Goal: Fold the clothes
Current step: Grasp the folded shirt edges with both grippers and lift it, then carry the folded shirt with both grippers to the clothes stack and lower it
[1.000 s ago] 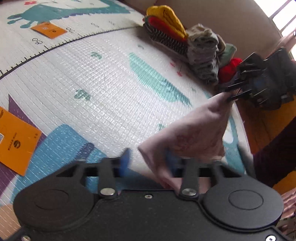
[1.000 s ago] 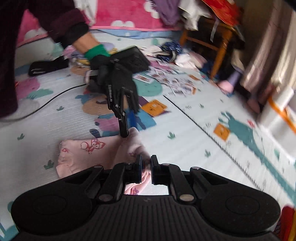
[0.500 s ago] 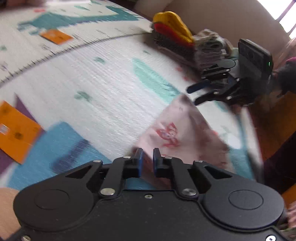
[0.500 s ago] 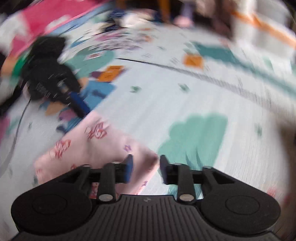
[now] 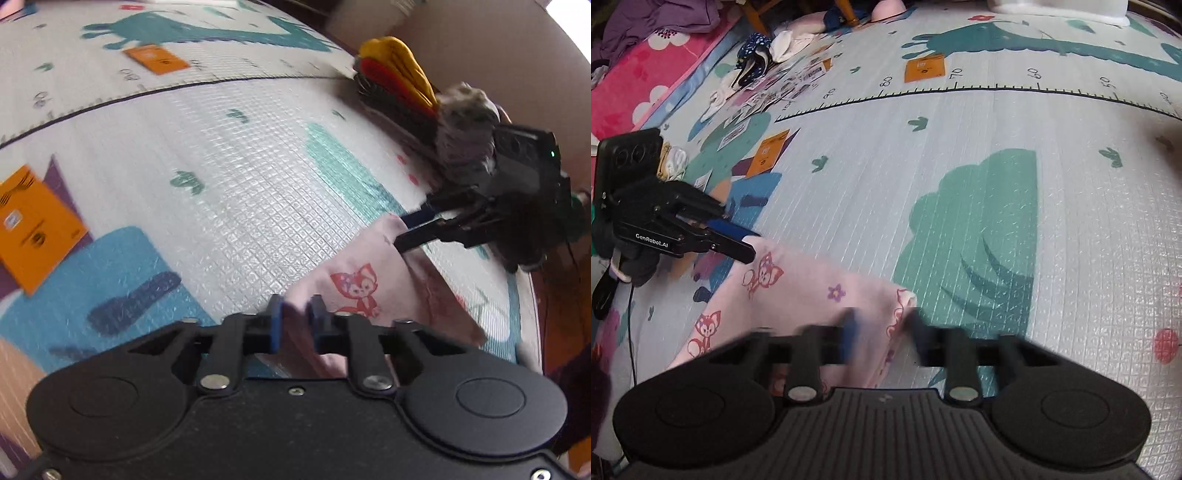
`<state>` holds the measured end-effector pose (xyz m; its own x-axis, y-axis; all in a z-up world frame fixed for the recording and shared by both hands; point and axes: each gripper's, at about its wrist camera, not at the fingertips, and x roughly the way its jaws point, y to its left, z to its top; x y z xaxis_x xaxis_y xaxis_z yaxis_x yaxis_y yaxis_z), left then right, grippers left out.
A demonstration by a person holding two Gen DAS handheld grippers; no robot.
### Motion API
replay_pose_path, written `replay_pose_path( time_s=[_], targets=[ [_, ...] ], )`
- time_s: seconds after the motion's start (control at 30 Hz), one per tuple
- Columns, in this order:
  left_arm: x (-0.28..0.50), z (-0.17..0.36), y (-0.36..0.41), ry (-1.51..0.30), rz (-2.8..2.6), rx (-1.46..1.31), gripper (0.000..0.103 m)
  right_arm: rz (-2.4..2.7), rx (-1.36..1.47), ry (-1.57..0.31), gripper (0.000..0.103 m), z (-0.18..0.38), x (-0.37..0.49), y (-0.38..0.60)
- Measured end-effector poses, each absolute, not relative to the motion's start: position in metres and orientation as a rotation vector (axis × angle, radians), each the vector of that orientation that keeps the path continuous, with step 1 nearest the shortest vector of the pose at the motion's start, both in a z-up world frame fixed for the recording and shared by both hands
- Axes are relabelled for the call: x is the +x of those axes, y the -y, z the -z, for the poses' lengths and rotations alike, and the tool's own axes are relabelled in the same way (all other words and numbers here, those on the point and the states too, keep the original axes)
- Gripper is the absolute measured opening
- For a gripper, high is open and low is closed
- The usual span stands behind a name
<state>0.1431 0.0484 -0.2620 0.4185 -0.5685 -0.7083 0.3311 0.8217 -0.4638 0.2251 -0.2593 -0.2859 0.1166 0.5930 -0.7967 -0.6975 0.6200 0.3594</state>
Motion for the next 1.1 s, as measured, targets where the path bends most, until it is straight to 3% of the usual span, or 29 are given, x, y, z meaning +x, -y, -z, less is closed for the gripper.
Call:
replay_pose_path(
  time_s=[0.3, 0.7, 0.87, 1.1],
  targets=[
    [0.108, 0.205, -0.072, -0.806, 0.436, -0.283, 0.009, -1.031, -0.158, -0.865, 0.009, 0.216, 0.216, 0.224],
    [0.054, 0.077, -0.143, -0.355, 0.120, -0.145, 0.008, -1.162, -0.227, -0.414, 0.008, 0.079, 0.216, 0.120],
    [0.017, 0.052, -0.179, -0.270, 0.023, -0.140, 0.008, -1.243, -0.226, -0.350, 0.008, 0.056, 0.202, 0.068],
    [-0.059, 0.055, -0.227, -0.266, -0.151, -0.195, 0.008, -1.358, -0.137, -0.320, 0.007, 0.071, 0.149, -0.013]
  ],
)
